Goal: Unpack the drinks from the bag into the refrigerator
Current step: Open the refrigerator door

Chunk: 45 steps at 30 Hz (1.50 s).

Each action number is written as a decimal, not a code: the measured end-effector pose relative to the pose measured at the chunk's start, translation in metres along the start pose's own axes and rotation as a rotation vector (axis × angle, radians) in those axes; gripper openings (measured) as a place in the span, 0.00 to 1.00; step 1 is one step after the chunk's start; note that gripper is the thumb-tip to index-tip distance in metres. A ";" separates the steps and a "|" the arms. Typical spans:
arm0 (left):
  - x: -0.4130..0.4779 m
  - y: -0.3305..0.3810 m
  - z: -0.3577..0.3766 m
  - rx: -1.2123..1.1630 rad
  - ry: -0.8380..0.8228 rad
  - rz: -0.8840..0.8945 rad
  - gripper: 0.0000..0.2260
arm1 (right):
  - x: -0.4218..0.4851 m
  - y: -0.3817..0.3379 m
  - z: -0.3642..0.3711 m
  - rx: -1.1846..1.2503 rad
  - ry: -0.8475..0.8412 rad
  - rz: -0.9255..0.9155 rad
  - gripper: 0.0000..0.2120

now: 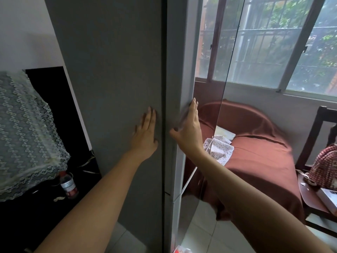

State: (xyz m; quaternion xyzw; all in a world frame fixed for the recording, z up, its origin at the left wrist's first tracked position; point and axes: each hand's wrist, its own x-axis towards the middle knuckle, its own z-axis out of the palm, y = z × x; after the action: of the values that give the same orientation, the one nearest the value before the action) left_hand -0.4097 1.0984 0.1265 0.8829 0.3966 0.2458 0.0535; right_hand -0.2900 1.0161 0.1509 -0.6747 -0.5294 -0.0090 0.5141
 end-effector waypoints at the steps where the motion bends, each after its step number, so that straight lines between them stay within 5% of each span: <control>1: 0.000 0.000 -0.001 0.012 -0.002 -0.003 0.42 | 0.000 0.000 0.000 0.002 0.001 0.001 0.49; 9: -0.001 -0.002 -0.003 0.049 0.010 -0.010 0.39 | -0.008 0.015 -0.015 0.018 0.063 0.004 0.50; 17: -0.004 0.055 0.018 -0.202 0.348 0.177 0.31 | -0.036 0.049 -0.080 0.054 0.148 0.029 0.46; 27: 0.005 0.111 0.034 -0.318 0.267 0.239 0.28 | -0.074 0.080 -0.135 -0.114 0.388 0.040 0.36; 35: 0.020 0.156 0.040 -0.368 0.251 0.303 0.38 | -0.079 0.108 -0.176 -0.212 0.598 0.103 0.31; 45: 0.059 0.222 0.056 -0.339 0.261 0.509 0.36 | -0.070 0.151 -0.241 -0.332 0.606 0.198 0.33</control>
State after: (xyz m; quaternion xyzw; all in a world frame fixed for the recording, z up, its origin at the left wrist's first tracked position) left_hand -0.2001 0.9966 0.1651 0.8932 0.1201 0.4249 0.0852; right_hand -0.0832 0.8111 0.1221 -0.7638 -0.2763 -0.2447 0.5295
